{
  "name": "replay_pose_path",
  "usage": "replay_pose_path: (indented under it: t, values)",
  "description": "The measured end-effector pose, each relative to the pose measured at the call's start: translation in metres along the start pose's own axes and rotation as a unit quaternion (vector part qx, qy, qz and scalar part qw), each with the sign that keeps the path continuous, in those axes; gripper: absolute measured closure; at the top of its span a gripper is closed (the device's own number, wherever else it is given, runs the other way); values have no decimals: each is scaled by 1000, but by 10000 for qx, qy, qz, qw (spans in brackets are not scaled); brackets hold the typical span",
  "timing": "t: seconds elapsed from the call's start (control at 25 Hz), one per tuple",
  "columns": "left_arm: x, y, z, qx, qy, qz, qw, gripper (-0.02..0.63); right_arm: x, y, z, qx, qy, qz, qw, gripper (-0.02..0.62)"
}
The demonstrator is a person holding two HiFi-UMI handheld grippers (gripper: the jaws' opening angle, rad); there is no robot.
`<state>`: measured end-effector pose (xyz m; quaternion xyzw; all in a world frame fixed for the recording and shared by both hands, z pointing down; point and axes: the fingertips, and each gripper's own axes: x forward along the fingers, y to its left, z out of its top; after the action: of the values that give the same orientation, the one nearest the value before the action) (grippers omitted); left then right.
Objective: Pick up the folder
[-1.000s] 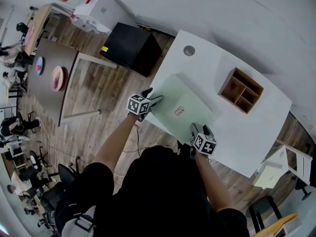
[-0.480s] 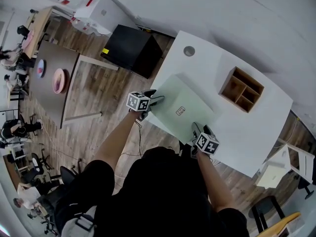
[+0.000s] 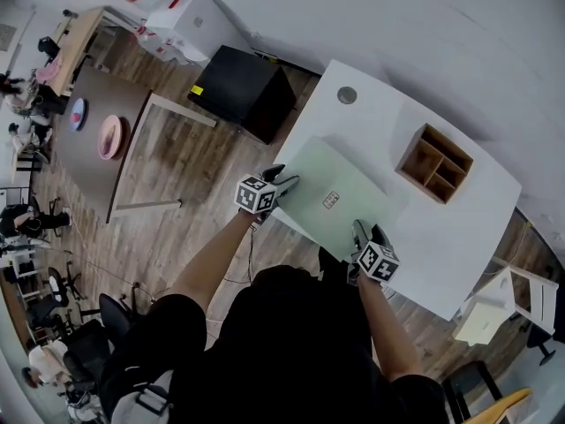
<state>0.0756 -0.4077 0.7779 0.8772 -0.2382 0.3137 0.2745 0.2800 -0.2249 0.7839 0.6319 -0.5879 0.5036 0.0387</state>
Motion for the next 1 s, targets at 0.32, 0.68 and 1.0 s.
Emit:
replay_pose_path:
  t: [0.32, 0.68, 1.0]
  values:
    - [-70, -16, 7, 113, -846, 214, 9961, 356, -35, 44, 7, -773, -496, 311, 9953, 298]
    - [-174, -34, -32, -85, -1609, 424, 9860, 356, -88, 109, -21, -1500, -813, 622, 9834, 299]
    - [-272, -62, -82, -1, -2101, 748, 9748, 356, -139, 162, -72, -1964, -1091, 815, 9710, 299]
